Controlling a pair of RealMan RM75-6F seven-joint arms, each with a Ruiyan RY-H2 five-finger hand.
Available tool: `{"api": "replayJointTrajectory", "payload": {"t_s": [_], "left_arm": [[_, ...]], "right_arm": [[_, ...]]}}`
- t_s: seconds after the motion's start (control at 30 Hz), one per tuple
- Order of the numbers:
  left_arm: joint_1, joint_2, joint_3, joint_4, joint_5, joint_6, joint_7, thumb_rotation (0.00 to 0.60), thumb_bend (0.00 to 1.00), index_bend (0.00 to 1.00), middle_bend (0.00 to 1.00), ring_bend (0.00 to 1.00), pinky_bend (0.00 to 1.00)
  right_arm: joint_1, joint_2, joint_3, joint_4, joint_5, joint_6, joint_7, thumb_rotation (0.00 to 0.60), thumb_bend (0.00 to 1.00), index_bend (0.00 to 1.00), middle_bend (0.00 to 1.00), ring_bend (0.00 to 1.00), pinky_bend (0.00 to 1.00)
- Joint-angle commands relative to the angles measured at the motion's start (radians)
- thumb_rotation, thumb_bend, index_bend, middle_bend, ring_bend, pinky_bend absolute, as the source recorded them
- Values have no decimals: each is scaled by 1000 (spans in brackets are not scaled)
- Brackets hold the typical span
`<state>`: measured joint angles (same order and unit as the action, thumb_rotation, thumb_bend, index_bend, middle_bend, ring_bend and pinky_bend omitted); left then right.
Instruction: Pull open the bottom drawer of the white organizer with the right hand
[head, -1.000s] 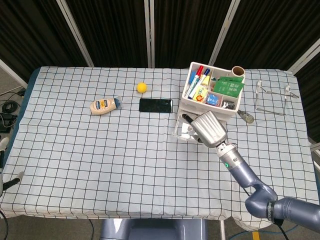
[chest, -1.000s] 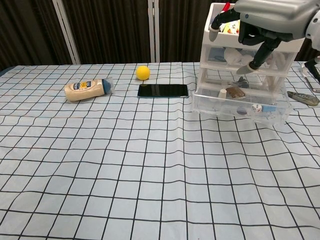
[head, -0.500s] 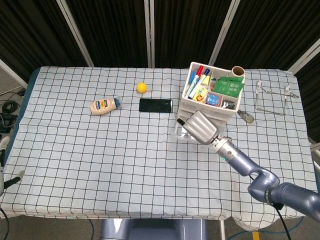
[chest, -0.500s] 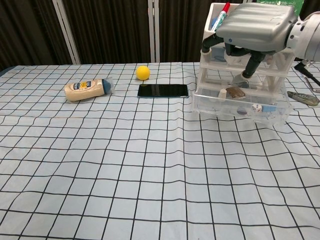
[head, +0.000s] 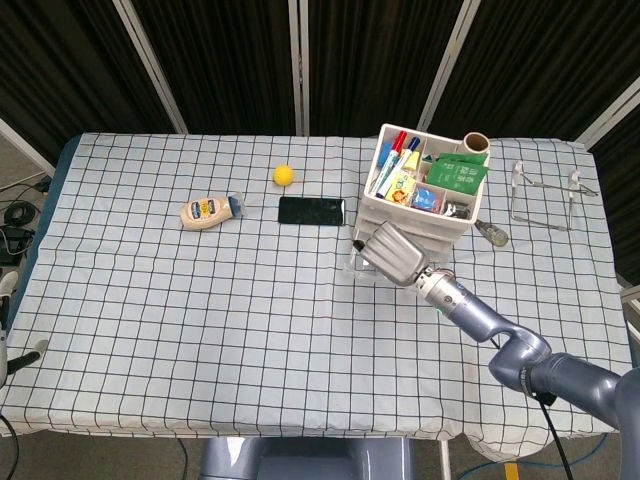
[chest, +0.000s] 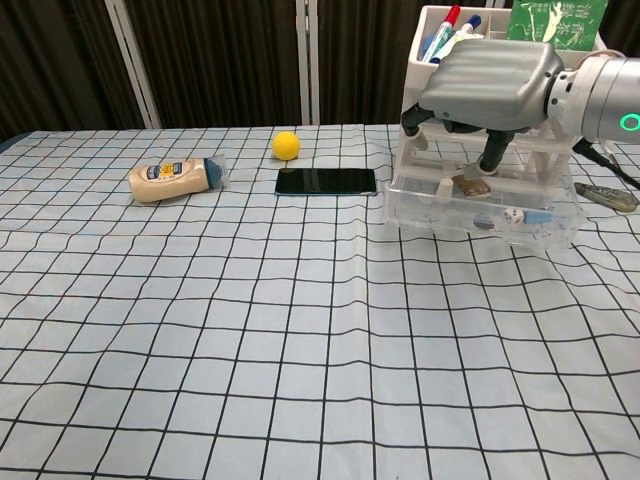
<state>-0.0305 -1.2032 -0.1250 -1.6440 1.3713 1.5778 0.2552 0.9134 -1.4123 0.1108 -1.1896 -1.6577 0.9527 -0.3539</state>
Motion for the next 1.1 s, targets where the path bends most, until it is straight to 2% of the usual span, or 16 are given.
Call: {"api": "replayJointTrajectory", "payload": {"t_s": [0.03,0.23,0.57,0.83,1.1], "left_arm": [[-1,1,-2,-1,-5,-2,-1,600,43,0,0,0,0],[-3,5,-7,-7,-18,-7,-3,600,44,0,0,0,0],[-10,29,-15,-33,-31,-12,24,600,44,0,0,0,0],[-27,59,-21,-77,-36,-28,56,600,44,0,0,0,0],[-33,58,-13,-86,-36,-34,74,600,44,0,0,0,0]], "right_arm": [[8,4,0,7,16,-23,-19,600,2,447,1000,1000,1000],[18,20,6,-5,52,-68,-59,600,57,396,1000,1000,1000],[37,35,3,-15,88,-125,-68,600,73,432,1000,1000,1000],[45,59,-18,-53,62,-117,29,600,58,474,1000,1000,1000],[42,25,-40,10,26,-76,105,600,53,527,1000,1000,1000]]}}
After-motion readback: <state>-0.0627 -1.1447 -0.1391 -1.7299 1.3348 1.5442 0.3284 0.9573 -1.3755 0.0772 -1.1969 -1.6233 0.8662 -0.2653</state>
